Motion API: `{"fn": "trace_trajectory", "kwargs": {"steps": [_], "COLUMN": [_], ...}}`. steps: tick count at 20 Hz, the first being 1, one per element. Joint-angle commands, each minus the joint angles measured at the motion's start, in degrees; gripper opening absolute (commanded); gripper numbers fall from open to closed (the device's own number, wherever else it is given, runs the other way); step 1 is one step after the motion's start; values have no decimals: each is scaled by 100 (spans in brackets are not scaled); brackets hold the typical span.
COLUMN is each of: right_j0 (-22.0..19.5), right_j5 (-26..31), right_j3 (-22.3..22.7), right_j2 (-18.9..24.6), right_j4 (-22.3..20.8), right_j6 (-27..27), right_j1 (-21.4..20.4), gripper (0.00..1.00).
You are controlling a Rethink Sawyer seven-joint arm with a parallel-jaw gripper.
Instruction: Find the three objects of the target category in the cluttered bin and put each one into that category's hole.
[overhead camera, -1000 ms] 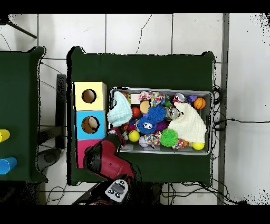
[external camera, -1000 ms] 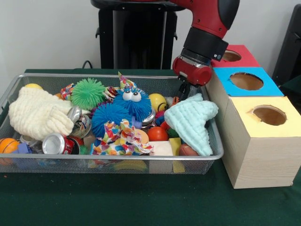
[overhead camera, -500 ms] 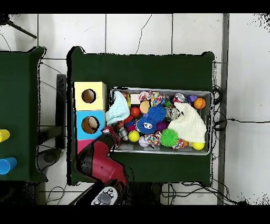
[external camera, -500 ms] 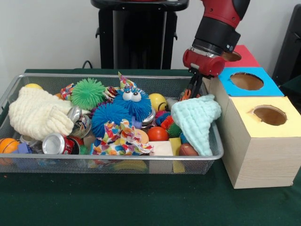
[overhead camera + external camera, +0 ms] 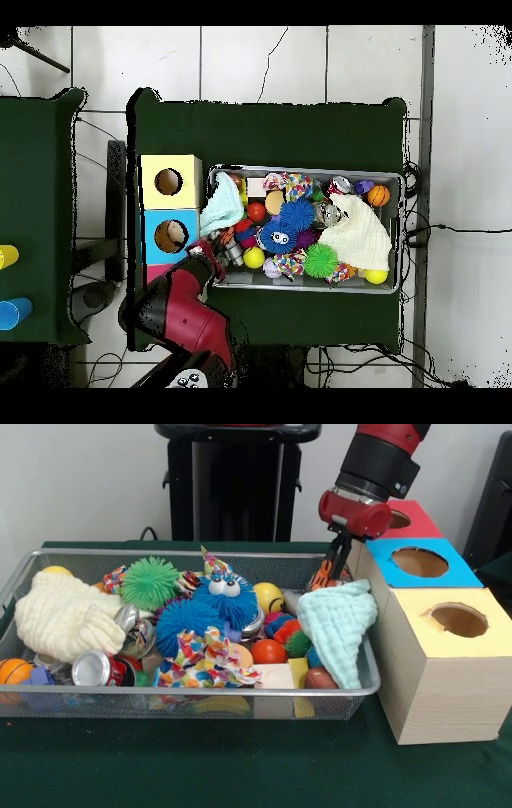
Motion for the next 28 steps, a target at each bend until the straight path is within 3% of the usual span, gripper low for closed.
{"fn": "trace_trajectory", "kwargs": {"steps": [1, 10, 19, 28], "right_j0": [282, 989, 1112, 1621], "right_j5": [1077, 2940, 3473, 4440], "right_j3": [-665, -779, -819, -1035], "right_j2": [-285, -1393, -1666, -1973], "right_j4": [371, -95, -316, -334], "right_j6": [410, 685, 727, 1321], "right_j1": [-26, -204, -368, -572], "gripper": [0, 0, 0, 0]}}
